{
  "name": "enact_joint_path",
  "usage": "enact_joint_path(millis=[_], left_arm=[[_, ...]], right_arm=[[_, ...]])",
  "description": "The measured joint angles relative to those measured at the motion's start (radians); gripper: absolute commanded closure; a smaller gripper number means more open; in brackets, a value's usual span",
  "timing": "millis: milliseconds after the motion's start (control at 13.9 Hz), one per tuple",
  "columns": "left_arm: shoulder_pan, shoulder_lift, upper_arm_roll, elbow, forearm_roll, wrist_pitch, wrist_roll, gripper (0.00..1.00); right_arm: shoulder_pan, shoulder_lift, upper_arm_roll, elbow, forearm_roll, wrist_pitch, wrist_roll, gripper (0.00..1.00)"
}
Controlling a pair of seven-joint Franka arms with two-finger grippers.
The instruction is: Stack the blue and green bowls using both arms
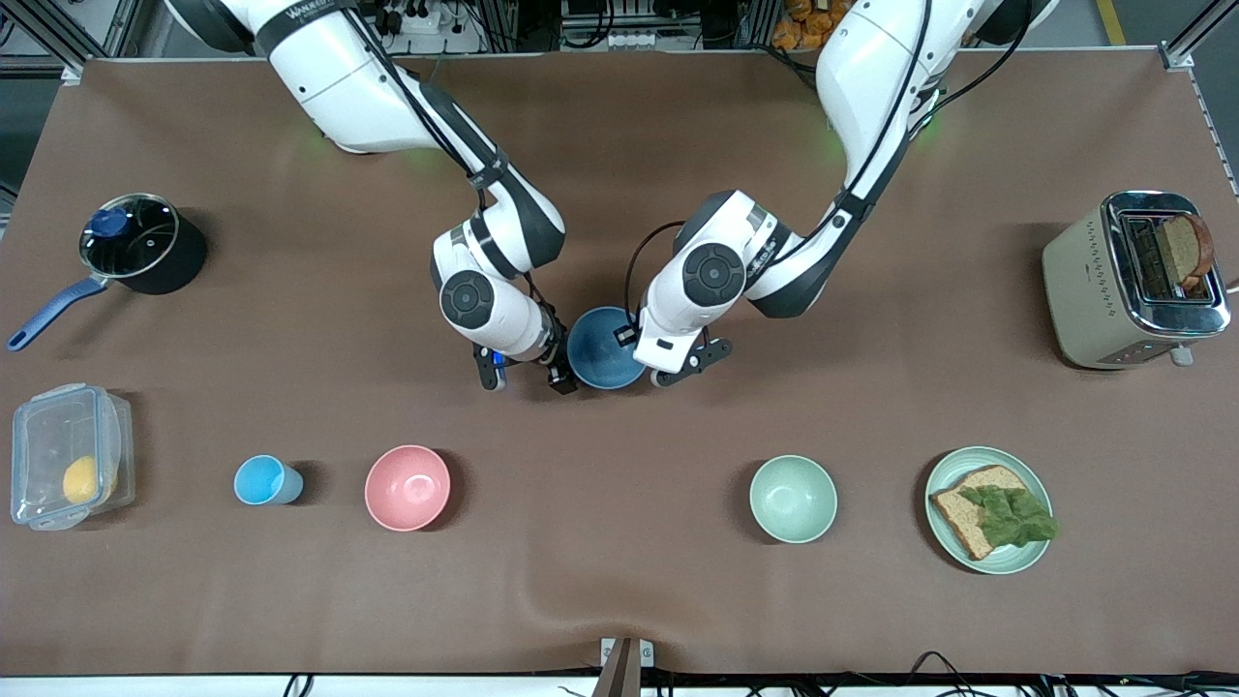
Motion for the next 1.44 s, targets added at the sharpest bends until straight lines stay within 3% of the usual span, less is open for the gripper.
enact_joint_path(millis=[72,646,933,1436], left_arm=[[-0.003,0.002,0.000,0.000,0.000,0.000,-0.003,0.00],[-0.011,-0.002,0.010,0.021,0.000,0.000,-0.023,0.00],[0.052,-0.063,0.017,0.030,0.015,-0.025,-0.023,0.00],[0.138,-0.168,0.019,0.032,0.146,-0.124,-0.016,0.00]], right_arm=[[0.000,0.000,0.000,0.000,0.000,0.000,0.000,0.00],[0.000,0.000,0.000,0.000,0.000,0.000,0.000,0.00],[0.000,0.000,0.000,0.001,0.000,0.000,0.000,0.00],[-0.007,0.000,-0.003,0.008,0.000,0.000,0.000,0.00]])
